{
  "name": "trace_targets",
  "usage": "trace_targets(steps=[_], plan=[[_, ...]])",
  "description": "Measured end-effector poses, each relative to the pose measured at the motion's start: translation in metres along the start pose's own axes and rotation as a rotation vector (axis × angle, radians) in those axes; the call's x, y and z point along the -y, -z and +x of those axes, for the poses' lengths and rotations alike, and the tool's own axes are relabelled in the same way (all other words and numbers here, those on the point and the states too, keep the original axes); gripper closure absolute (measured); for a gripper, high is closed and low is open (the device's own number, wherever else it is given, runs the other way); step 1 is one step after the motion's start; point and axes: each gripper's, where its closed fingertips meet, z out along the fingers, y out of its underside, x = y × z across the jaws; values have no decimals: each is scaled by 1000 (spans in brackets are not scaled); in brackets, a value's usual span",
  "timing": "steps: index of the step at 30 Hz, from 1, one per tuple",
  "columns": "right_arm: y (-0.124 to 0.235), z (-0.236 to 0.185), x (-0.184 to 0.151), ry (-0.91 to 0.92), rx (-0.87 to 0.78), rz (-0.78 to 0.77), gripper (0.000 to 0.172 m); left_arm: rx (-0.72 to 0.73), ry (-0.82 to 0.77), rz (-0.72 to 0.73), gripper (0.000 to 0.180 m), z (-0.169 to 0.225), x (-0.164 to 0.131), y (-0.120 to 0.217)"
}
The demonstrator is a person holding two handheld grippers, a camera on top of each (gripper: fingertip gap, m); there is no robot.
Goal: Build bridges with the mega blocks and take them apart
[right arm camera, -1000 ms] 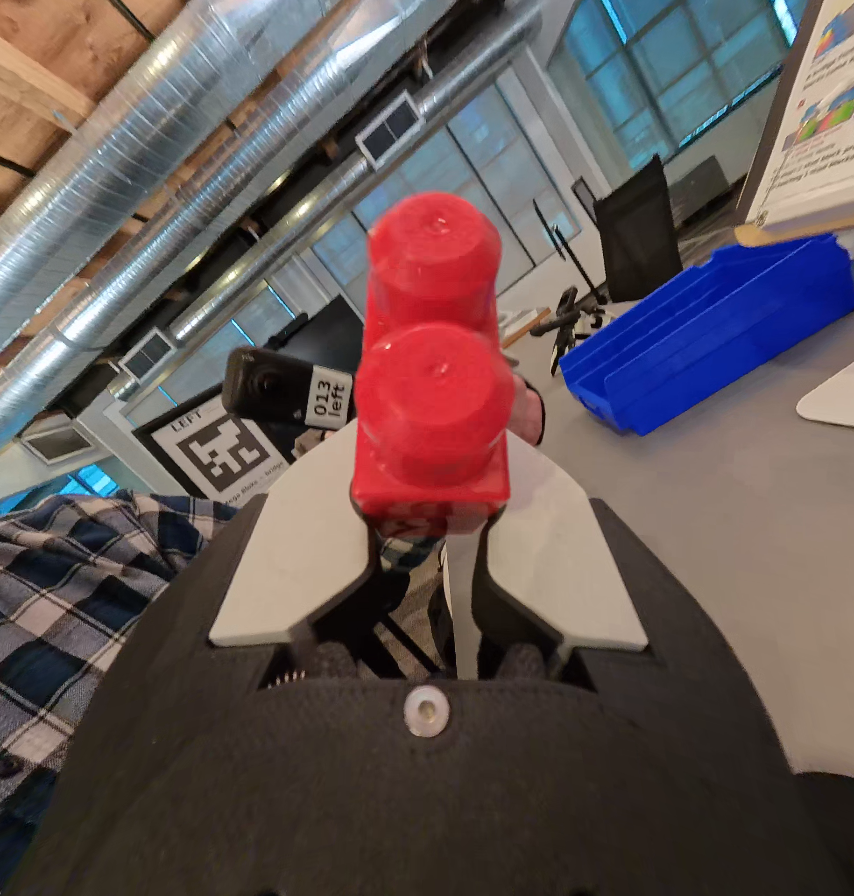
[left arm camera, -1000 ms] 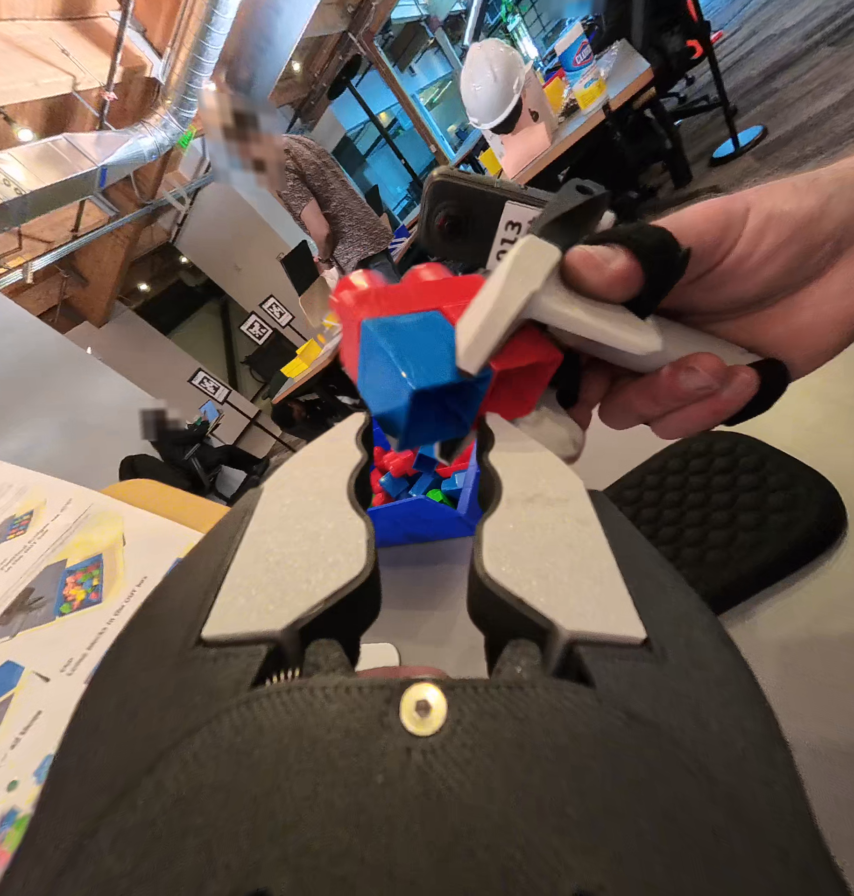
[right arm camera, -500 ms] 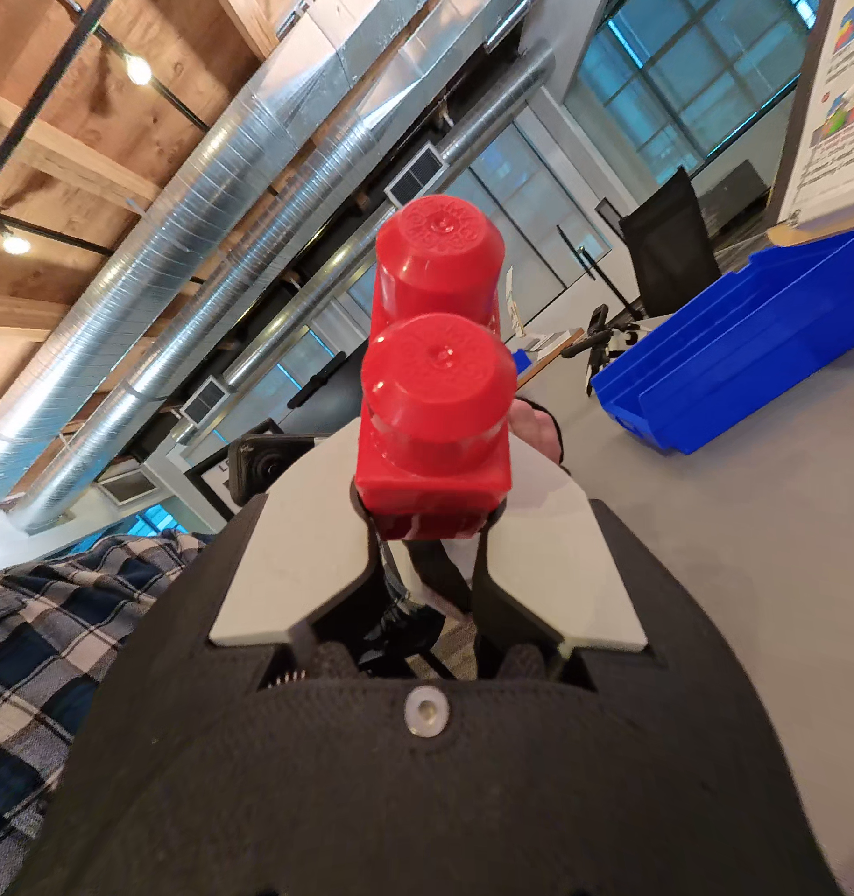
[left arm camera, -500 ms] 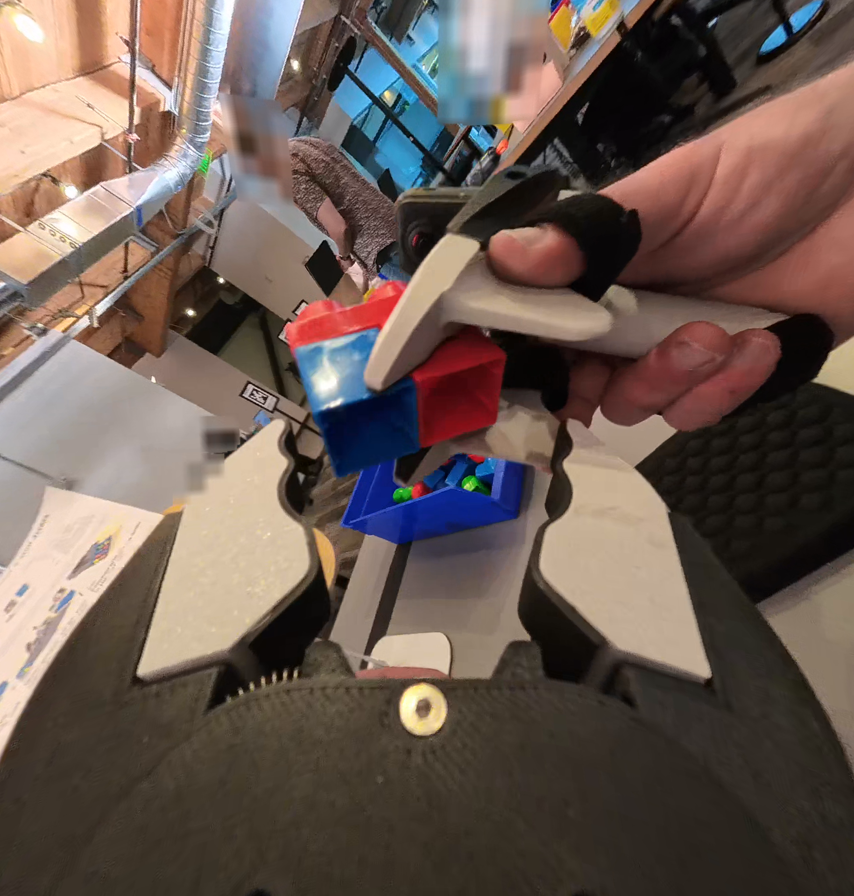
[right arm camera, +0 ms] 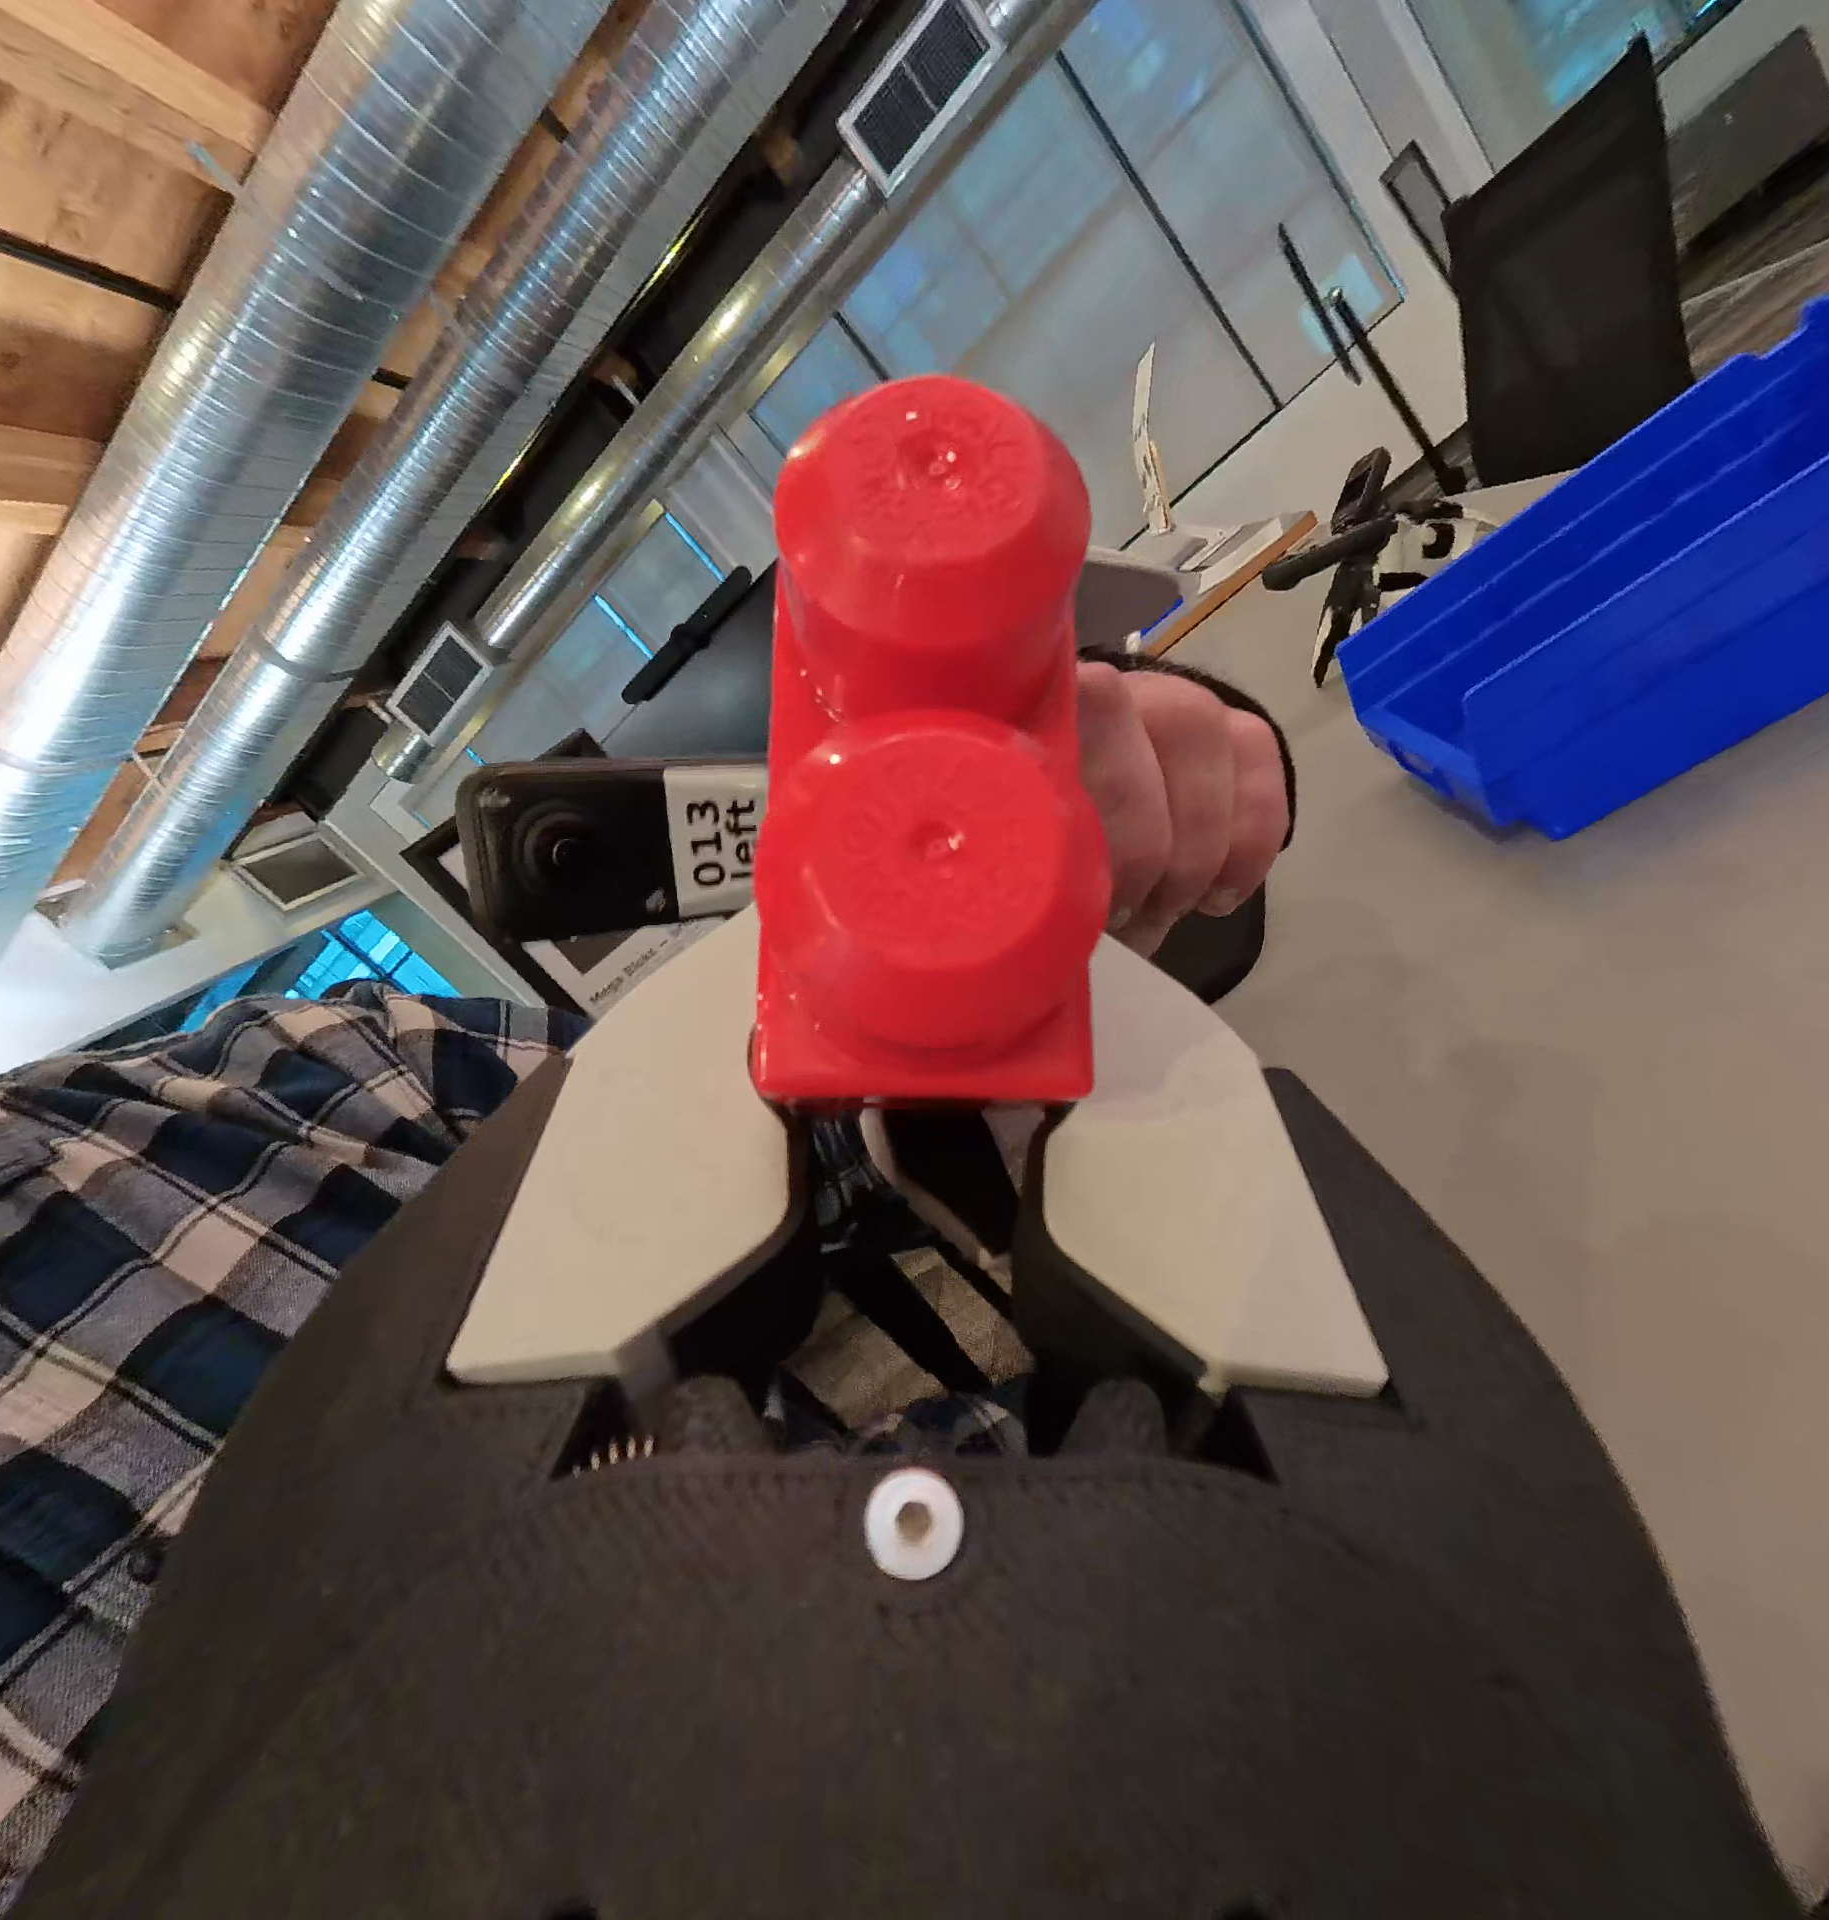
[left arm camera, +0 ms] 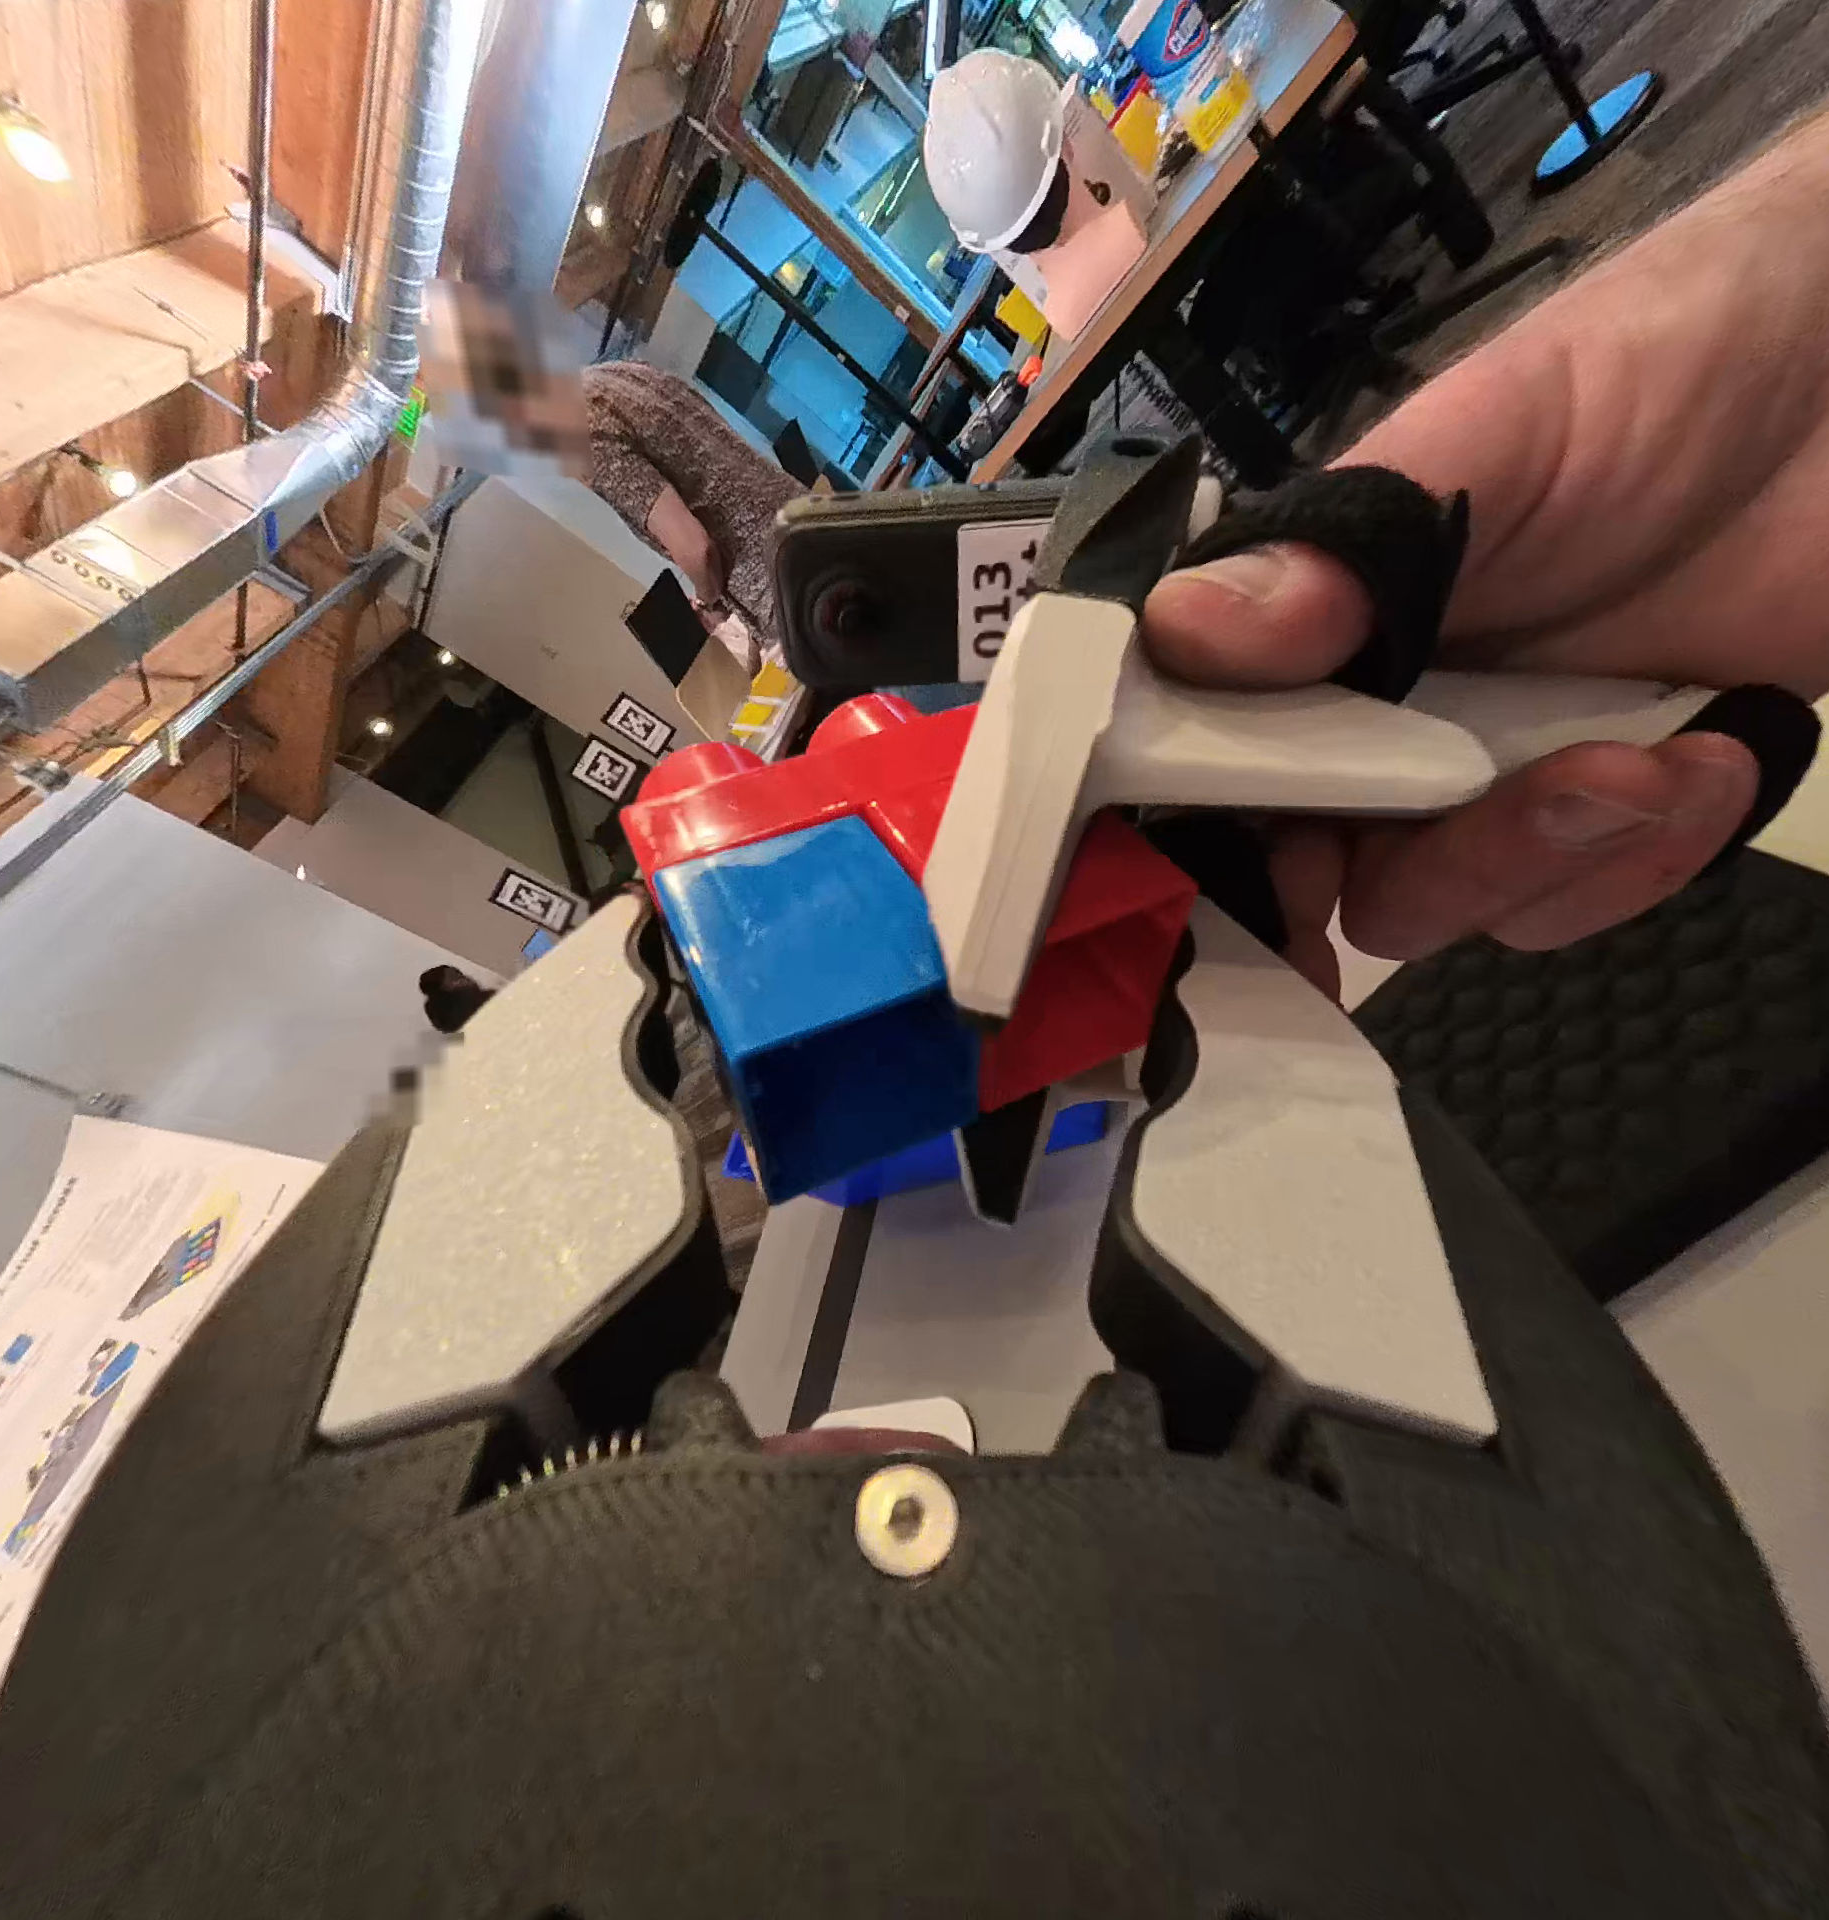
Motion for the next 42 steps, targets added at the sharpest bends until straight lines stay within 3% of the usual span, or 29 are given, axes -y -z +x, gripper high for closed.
trace_targets(steps=[1,6,11,14,17,23,27,42], plan=[[0,-1,-1,-2,6,-12,129,-17,16,10,93,1,1,1],[4,-3,2,-7,8,-1,118,-81,46,50,95,4,7,7],[17,-10,14,-9,46,46,117,-167,88,99,95,11,14,14],[23,-19,21,-13,108,55,134,-273,114,128,94,23,20,19],[23,-20,17,3,94,10,134,-313,122,134,94,25,22,21],[38,-17,45,41,41,226,135,-137,100,124,95,1,20,18],[38,-11,43,34,16,252,135,-42,48,100,88,-4,20,13],[22,-20,27,66,24,170,132,-98,42,85,91,6,25,13]])
